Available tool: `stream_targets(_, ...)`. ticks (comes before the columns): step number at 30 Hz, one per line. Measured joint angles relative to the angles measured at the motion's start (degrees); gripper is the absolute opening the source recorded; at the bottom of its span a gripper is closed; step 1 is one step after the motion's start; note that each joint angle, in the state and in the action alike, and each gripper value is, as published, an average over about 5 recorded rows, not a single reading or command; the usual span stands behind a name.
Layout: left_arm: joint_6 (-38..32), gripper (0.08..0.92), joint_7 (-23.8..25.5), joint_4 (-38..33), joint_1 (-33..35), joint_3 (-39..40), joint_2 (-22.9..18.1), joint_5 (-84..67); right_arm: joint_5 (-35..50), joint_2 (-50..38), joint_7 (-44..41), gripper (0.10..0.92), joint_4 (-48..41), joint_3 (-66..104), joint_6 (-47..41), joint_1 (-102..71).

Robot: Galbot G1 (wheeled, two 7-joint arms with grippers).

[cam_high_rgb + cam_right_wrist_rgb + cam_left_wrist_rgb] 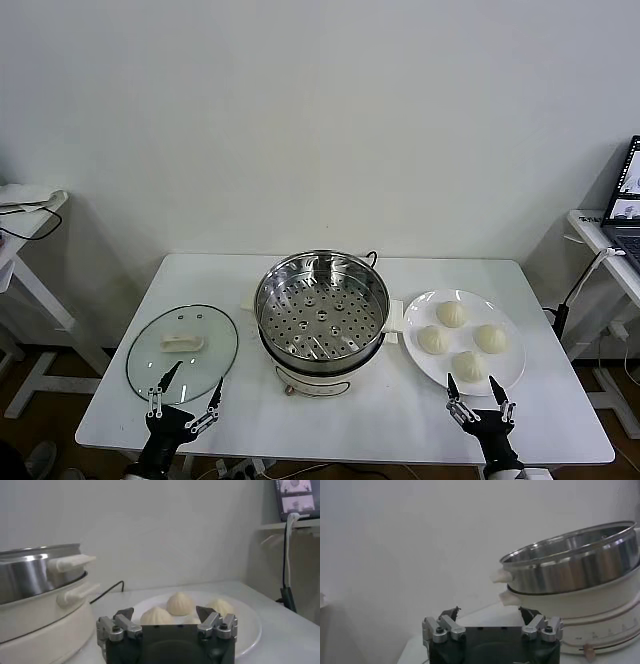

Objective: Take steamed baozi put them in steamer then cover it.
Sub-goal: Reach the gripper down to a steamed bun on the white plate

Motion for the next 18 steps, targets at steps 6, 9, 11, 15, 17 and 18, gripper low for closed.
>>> stream_targets(6,-0.38,0.823,-0.25,-0.92,0.50,0.34,-0.04,0.45,3.35,-3.46,2.41,0.823,-1.65,-0.46,-5.67,7.34)
stream_targets(9,-0.76,0.823,-0.37,-1.50,0.79,0.40,-0.15,0.76,5.60,-6.03,3.04,0.823,-4.66,-2.03,-8.40,13.70)
stream_targets(11,-0.92,0.823,-0.44,-1.74,0.88,0.41,-0.24,0.95,7.19,-7.71,3.16,0.823,-7.19,-3.75,-10.01,18.44)
stream_targets(15,-1.04,0.823,-0.52,-2.17,0.98,0.46,-0.38,1.18,10.15,-10.74,2.67,0.823,-13.34,-8.34,-12.84,28.51)
stream_targets(17,-1.09,0.823,-0.54,-2.39,1.05,0.52,-0.44,1.27,11.26,-12.21,1.60,0.823,-16.78,-10.96,-14.18,33.51)
stream_targets(18,-1.12,0.823,-0.55,-2.47,1.08,0.56,-0.46,1.32,11.67,-13.00,0.66,0.823,-18.56,-12.38,-14.86,35.97)
